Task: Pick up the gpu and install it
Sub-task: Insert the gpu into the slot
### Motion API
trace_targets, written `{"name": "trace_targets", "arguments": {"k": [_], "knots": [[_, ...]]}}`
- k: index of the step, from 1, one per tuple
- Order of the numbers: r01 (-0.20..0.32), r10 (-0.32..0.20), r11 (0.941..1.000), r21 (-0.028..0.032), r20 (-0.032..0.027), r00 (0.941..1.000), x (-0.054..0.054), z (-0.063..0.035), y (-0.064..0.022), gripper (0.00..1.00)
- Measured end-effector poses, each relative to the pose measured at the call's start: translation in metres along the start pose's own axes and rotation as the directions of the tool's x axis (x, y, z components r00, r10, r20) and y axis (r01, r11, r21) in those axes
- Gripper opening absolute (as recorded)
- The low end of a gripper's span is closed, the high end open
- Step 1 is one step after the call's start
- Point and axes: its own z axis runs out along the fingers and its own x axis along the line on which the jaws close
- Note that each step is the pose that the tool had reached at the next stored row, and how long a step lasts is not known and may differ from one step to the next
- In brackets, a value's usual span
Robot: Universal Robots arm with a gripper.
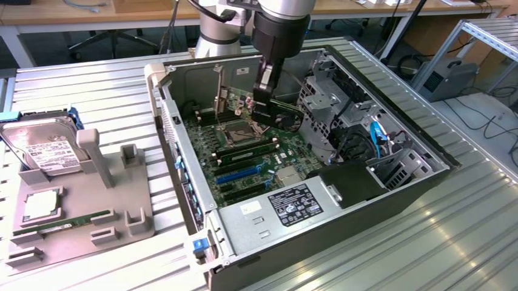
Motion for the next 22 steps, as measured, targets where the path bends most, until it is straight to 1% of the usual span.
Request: {"name": "trace_targets", "arguments": {"k": [22], "knots": [[0.037,-0.037,0.9993,-0.001,0.0,0.9993,0.0,0.0009,0.0,0.27]]}}
